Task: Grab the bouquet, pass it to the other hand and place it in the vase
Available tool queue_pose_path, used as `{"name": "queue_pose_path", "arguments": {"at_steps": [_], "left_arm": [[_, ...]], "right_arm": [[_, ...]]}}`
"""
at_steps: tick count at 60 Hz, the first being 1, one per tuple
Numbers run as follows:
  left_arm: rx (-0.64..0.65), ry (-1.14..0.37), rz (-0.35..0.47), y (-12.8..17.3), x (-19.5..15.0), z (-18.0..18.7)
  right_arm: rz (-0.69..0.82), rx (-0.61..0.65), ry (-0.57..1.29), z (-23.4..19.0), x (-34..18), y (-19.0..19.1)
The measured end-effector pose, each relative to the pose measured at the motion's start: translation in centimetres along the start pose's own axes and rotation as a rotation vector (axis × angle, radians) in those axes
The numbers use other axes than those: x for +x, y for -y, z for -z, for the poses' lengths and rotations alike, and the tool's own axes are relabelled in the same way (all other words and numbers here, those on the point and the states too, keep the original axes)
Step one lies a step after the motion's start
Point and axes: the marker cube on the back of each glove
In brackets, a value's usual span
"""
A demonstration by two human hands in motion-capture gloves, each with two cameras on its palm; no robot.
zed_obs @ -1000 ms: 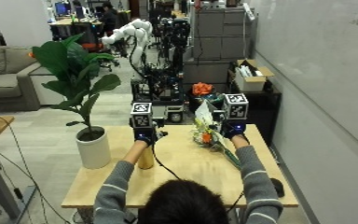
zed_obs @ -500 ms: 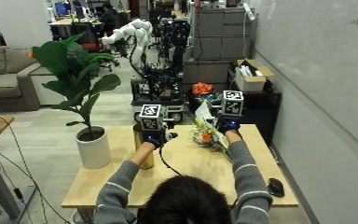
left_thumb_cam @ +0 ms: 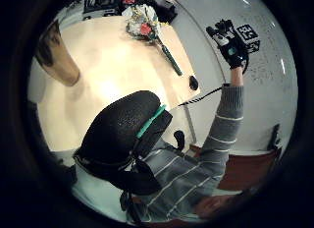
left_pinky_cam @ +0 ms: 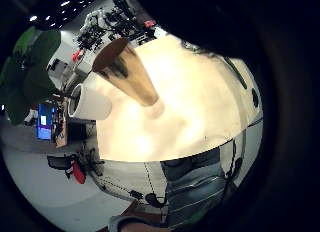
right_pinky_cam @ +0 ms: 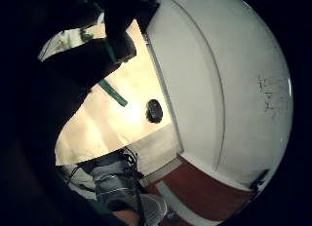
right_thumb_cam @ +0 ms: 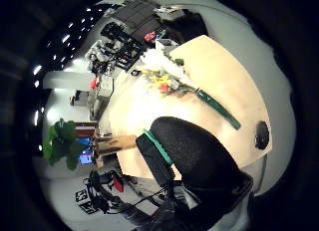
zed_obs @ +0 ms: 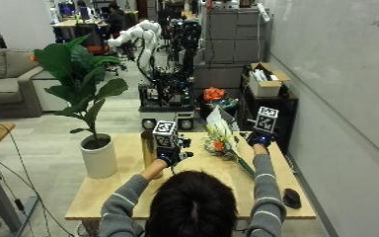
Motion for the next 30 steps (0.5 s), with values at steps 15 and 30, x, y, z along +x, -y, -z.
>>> {"name": "queue_pose_path", "arguments": {"at_steps": [15,30], "left_arm": [[-0.03,-0.036,-0.005,1.2,0.3,-2.1],[0.0,0.05,0.086,0.2,0.2,-1.9]], "right_arm": [[-0.034,0.201,0.003,-5.9,3.2,2.6],[-0.014,0.057,0.018,-14.0,4.7,6.3]]}}
